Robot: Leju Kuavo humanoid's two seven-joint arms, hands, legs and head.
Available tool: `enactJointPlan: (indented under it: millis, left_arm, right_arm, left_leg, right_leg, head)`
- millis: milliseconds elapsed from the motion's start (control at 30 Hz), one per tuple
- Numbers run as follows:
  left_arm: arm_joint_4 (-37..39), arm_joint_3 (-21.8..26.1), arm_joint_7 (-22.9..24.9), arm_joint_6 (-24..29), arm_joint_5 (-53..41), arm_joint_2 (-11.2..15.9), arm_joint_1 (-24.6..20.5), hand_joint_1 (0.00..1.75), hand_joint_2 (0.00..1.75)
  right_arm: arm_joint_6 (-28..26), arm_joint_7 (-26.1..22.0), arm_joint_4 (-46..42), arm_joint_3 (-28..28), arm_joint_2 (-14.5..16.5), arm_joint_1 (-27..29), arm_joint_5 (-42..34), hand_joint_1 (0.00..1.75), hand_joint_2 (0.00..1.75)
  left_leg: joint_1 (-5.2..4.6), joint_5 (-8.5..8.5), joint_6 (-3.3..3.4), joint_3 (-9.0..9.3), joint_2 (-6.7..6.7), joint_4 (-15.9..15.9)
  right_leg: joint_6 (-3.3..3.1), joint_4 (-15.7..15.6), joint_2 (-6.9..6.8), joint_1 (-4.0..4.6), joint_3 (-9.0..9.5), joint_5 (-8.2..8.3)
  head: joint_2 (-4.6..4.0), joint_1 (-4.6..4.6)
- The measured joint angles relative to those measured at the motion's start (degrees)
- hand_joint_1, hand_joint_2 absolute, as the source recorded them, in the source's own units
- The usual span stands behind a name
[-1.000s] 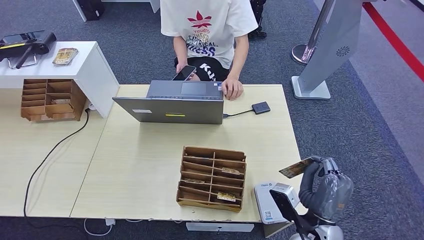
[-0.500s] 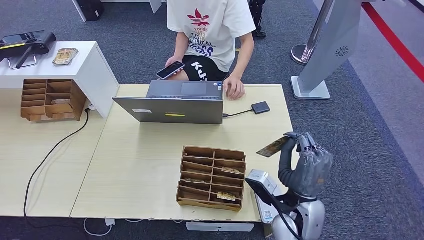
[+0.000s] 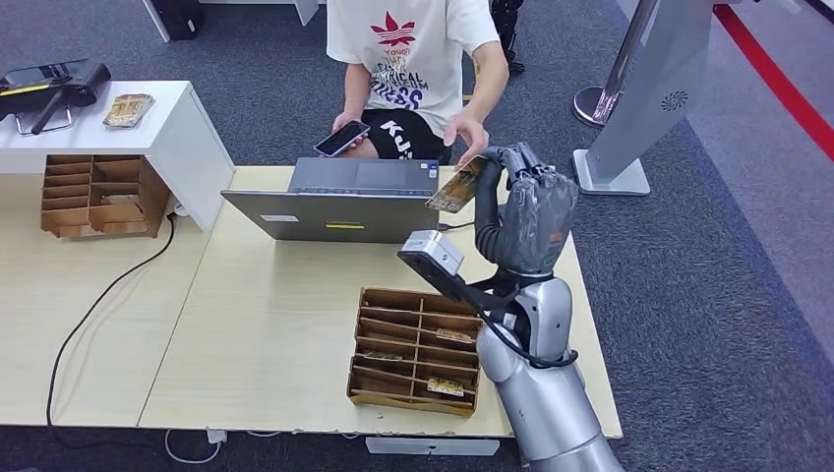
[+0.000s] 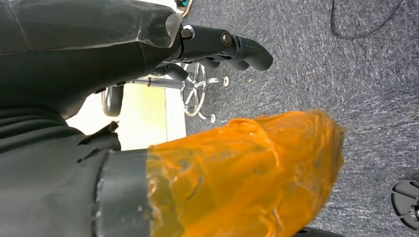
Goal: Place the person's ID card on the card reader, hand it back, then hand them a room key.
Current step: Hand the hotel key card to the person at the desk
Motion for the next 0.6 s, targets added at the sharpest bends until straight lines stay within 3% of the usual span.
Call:
enactJointPlan:
  millis: [233, 600]
  left_arm:
    - [0.0, 0.0, -0.03, -0.42, -1.84, -0.02, -0.11, 0.0, 0.0]
    - [0.0, 0.0, -0.03, -0.97, -3.66, -0.03, -0.2, 0.0, 0.0]
  right_arm:
    - [0.13, 4.1, 6.73, 3.13, -0.15, -7.08, 1.66, 1.75, 1.75]
    - [0.96, 7.03, 13.14, 4.91, -0.22, -11.64, 2.38, 1.75, 1.75]
  left_leg:
    - [0.0, 0.0, 0.0, -0.02, 0.0, 0.01]
    - [0.0, 0.0, 0.0, -0.04, 0.01, 0.01]
  right_leg:
    - [0.01, 0.0, 0.0, 0.0, -0.03, 0.01]
    - [0.01, 0.0, 0.01, 0.0, -0.05, 0.01]
  head:
    - [0.0, 0.0]
    - [0.0, 0.0]
